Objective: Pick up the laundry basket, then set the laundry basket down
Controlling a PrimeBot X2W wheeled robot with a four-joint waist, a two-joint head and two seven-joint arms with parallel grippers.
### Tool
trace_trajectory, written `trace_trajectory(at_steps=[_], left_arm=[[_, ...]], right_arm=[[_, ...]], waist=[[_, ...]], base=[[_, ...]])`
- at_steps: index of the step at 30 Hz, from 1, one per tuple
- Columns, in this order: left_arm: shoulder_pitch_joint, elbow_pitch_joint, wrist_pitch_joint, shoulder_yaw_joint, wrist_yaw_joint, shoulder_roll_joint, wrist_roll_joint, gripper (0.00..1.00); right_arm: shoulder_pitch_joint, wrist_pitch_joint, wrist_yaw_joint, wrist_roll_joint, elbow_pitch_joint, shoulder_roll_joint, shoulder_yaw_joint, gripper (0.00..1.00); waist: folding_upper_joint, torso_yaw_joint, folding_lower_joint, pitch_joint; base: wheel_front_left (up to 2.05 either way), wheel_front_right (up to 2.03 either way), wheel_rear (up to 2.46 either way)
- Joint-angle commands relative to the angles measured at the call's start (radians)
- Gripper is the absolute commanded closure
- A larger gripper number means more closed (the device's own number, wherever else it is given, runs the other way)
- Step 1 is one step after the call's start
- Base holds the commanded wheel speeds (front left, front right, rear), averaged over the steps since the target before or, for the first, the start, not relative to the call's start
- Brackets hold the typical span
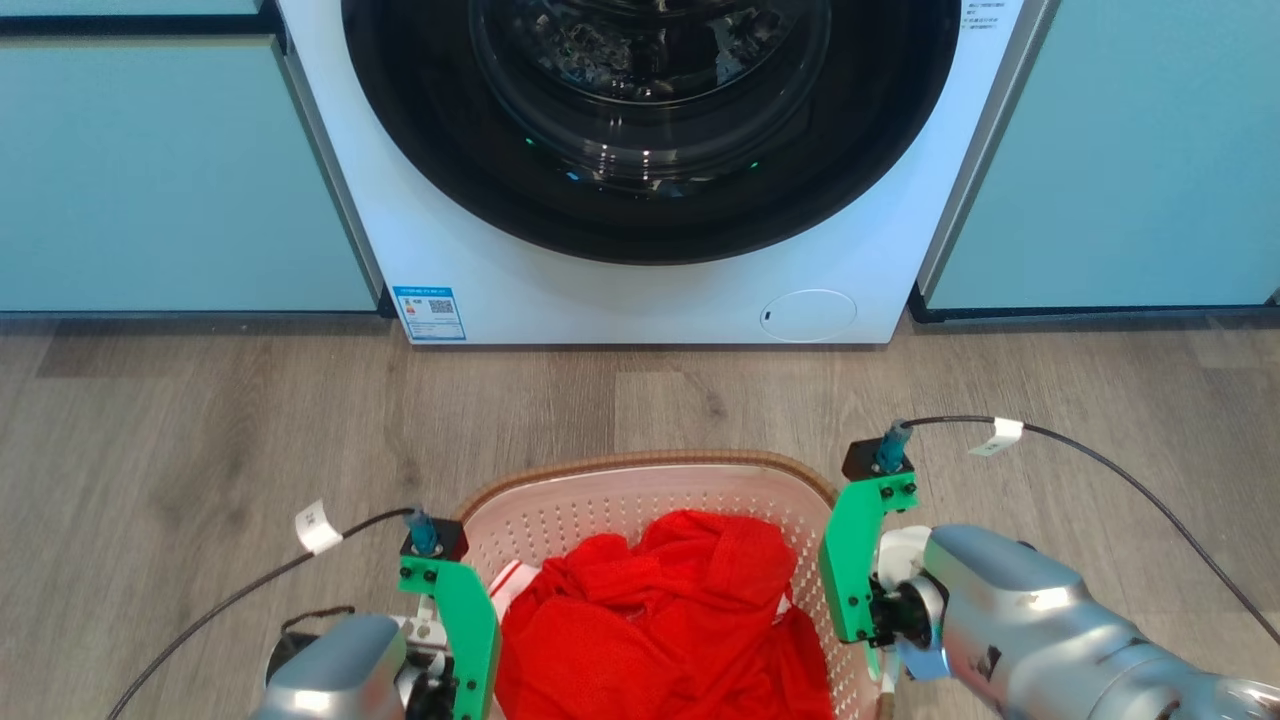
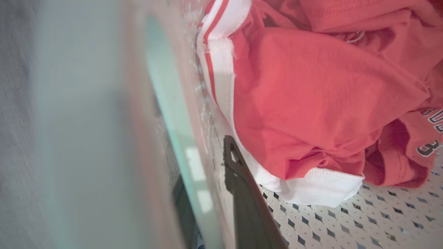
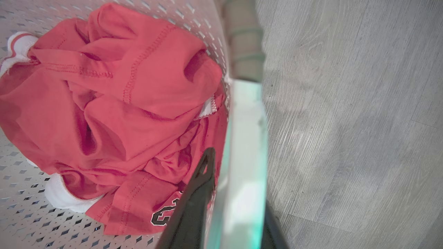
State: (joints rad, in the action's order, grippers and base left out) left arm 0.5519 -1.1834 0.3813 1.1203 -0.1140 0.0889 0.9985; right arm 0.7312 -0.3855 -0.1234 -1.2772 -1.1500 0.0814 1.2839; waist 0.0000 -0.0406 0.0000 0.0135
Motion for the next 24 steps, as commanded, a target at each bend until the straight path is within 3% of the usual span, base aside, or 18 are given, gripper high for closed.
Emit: trace_trajectory(at_steps=[1, 24], left_arm=[[0.041, 0.012, -0.005, 0.006, -0.017, 0.012, -0.012, 1.0], [0.058, -0.004, -0.019, 0.067, -0.017, 0.014, 0.05, 1.0]], right_arm=[[0.056, 0.019, -0.007, 0.005, 0.019, -0.003, -0.005, 1.0], [0.056, 0.017, -0.007, 0.001, 0.014, -0.004, -0.004, 1.0]], waist=[[0.0, 0.0, 0.0, 0.001], [0.0, -0.002, 0.0, 0.006]], base=[[0.0, 0.0, 0.0], [0.0, 0.0, 0.0]])
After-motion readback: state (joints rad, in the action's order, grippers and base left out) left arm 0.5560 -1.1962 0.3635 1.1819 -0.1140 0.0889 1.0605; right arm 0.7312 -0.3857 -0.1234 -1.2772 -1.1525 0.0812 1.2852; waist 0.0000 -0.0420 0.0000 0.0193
